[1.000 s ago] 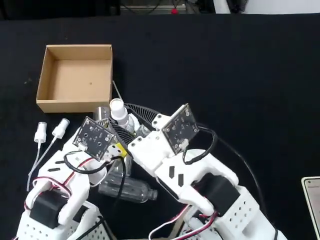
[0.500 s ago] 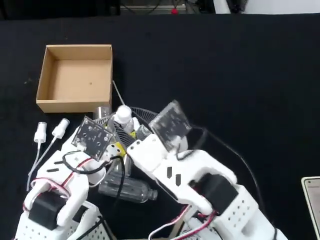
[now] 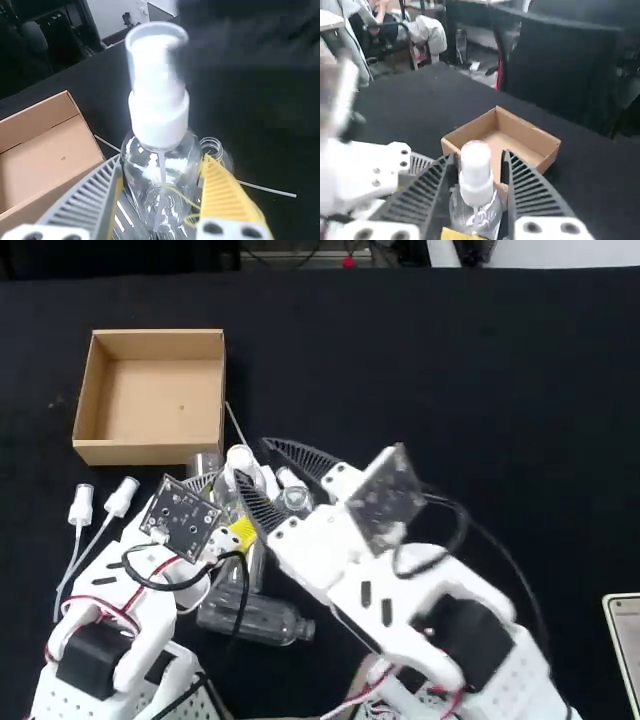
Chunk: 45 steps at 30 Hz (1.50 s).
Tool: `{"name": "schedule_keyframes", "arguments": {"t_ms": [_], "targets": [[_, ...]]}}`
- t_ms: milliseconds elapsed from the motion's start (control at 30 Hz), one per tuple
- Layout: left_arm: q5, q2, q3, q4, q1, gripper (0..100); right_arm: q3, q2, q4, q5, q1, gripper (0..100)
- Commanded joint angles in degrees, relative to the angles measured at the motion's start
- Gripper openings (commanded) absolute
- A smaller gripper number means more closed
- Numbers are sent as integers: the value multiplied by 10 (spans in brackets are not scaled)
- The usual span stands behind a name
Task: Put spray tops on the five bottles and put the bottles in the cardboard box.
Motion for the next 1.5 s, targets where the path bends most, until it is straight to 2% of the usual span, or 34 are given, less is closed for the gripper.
{"name": "schedule_keyframes", "arguments": {"t_ms": [0,133,267,467,700,833,1067,1267,1467], "targets": [[4,-5,-30,-12,4,105,-97,-10,41,47,0,130],[4,-5,-38,-12,-14,105,-162,-10,74,77,55,130],[4,-4,-73,-12,-81,105,-202,-10,108,78,152,130],[4,1,-142,-12,-174,105,-179,-9,115,76,280,130],[4,8,-174,-38,-223,105,-131,-9,116,76,303,129],[4,65,-191,-40,-231,105,-129,4,131,76,303,129],[4,181,-247,-40,-232,105,-201,157,195,76,310,129],[-1,213,-274,-43,-235,105,-255,272,212,76,421,130],[3,233,-260,-122,-283,105,-234,328,211,76,484,132]]}}
